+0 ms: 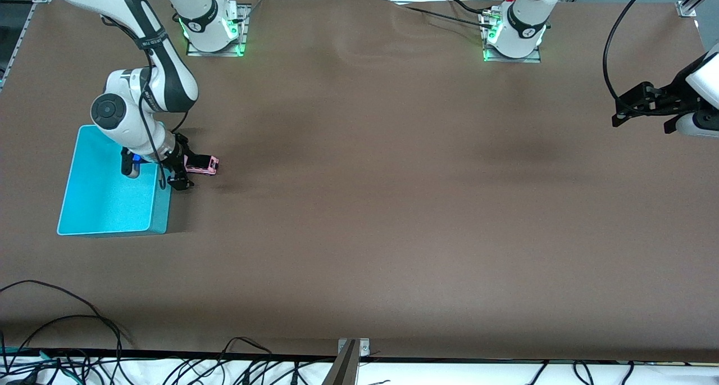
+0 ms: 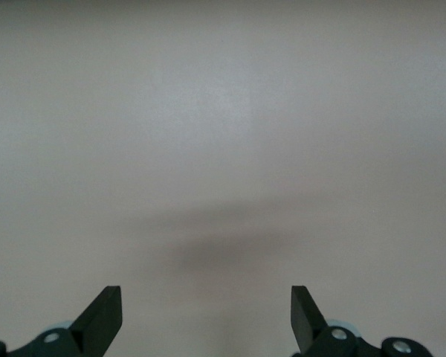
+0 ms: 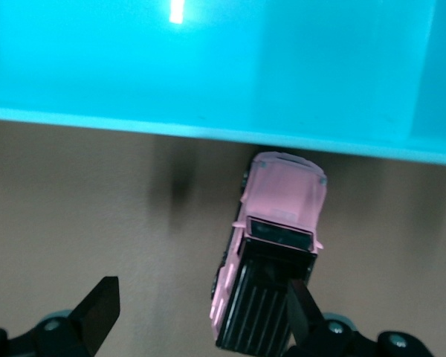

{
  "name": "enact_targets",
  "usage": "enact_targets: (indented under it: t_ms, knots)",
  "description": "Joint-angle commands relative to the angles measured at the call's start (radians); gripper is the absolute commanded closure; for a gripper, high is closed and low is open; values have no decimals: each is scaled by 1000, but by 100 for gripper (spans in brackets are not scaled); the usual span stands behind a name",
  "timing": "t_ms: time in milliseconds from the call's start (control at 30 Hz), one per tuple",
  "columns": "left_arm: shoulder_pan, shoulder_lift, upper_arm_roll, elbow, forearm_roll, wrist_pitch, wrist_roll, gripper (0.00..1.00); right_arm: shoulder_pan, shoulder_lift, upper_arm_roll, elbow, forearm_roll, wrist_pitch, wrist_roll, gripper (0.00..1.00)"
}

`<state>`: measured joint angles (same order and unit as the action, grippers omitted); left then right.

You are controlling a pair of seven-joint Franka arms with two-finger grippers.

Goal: Wind and store pink jeep toy

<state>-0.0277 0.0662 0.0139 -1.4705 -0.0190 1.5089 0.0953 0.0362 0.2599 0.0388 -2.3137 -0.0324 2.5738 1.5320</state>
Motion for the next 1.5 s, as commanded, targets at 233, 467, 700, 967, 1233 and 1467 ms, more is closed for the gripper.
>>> enact_targets:
  t_ms: [233,467,700,967,1233,1467]
  knots:
    - [2,17,1,33,8,-9,27,0,8,7,0,-53,-20,48,126,0]
    - [2,17,1,33,5,-9,27,0,10,10,0,-73,-30,48,129,0]
    - [2,17,1,33,5,-9,27,0,10,30,-2,-81,-72,48,128,0]
    - [2,17,1,33,4,-9,27,0,8,48,-3,-81,-119,48,128,0]
    - [2,17,1,33,4,-9,27,0,8,42,-7,-72,-121,48,185,100]
    - [2,17,3,33,4,-9,27,0,8,27,-7,-50,-124,45,188,100]
